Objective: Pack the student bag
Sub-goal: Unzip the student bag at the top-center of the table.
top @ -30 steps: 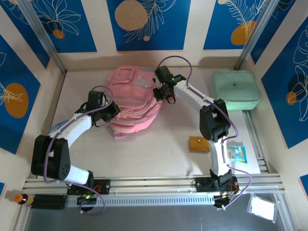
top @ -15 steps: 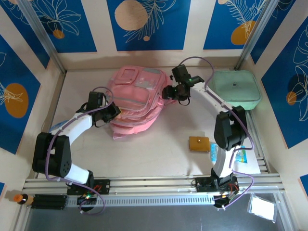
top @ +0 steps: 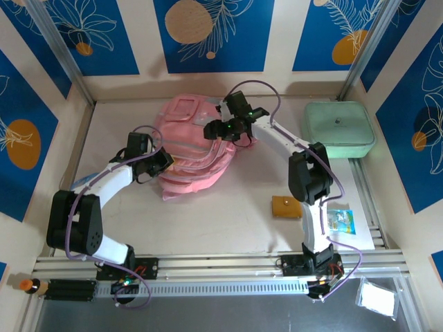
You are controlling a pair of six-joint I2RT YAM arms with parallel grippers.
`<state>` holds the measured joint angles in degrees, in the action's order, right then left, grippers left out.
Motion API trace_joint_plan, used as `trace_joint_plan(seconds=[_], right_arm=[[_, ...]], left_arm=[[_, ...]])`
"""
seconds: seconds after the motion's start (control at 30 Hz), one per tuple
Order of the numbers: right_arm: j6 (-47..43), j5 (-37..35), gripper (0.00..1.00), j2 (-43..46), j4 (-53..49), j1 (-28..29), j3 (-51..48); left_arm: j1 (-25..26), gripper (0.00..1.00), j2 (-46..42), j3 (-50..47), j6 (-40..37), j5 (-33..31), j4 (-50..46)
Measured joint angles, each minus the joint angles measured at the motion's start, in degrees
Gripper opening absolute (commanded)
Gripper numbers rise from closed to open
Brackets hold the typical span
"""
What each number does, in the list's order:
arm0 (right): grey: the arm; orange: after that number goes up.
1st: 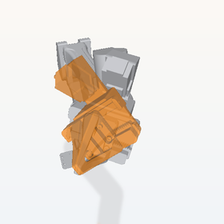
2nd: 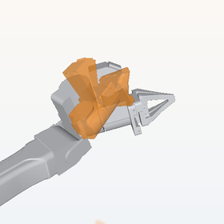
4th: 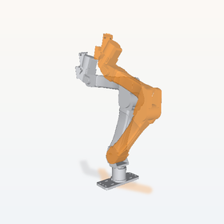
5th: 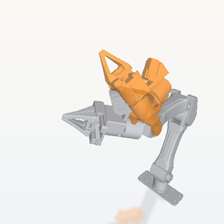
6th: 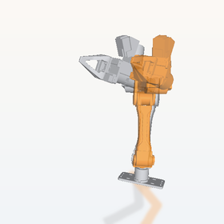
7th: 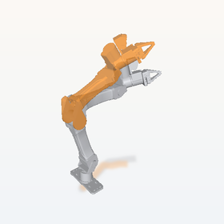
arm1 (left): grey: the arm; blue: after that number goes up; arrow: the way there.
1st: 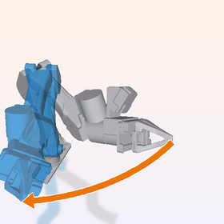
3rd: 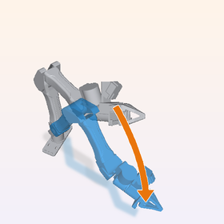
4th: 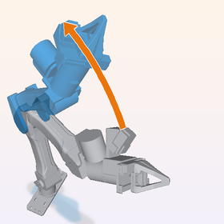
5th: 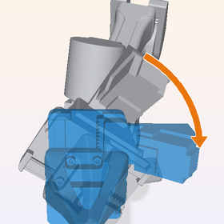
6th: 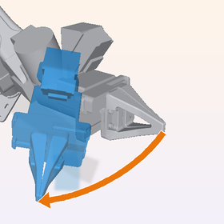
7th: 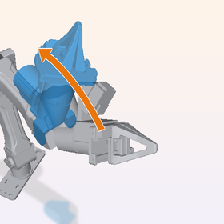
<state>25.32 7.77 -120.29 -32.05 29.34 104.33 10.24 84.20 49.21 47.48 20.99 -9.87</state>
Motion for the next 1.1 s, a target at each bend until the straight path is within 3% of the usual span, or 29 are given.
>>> trace_joint_plan(seconds=[0.3, 0.5, 0.77, 0.97, 1.1], right_arm=[[-2.1, 0.42, 0.68, -1.79, -1.29, 1.62, 2.12], [-2.08, 2.95, 0.65, 3.96, 1.01, 2.97, -9.42], [-2.47, 4.02, 0.58, 8.79, 1.25, 4.9, -17.68], [-5.73, -1.95, 0.45, 8.79, 1.27, 5.99, -18.25], [-8.63, -8.41, 0.41, 8.79, 0.94, 7.48, -18.14]], left_arm=[[0.0, 0.03, 0.02, 0.0, 0.2, 0.04, 0.0], [0.0, 0.03, 0.28, 0.0, 0.44, 0.28, 0.0], [-0.02, 0.03, 0.35, 0.0, 0.63, 0.26, 0.17], [-0.02, 0.03, 0.35, 0.0, 0.63, 0.26, 0.17], [-0.02, 0.03, 0.35, 0.0, 0.63, 0.26, 0.17]])
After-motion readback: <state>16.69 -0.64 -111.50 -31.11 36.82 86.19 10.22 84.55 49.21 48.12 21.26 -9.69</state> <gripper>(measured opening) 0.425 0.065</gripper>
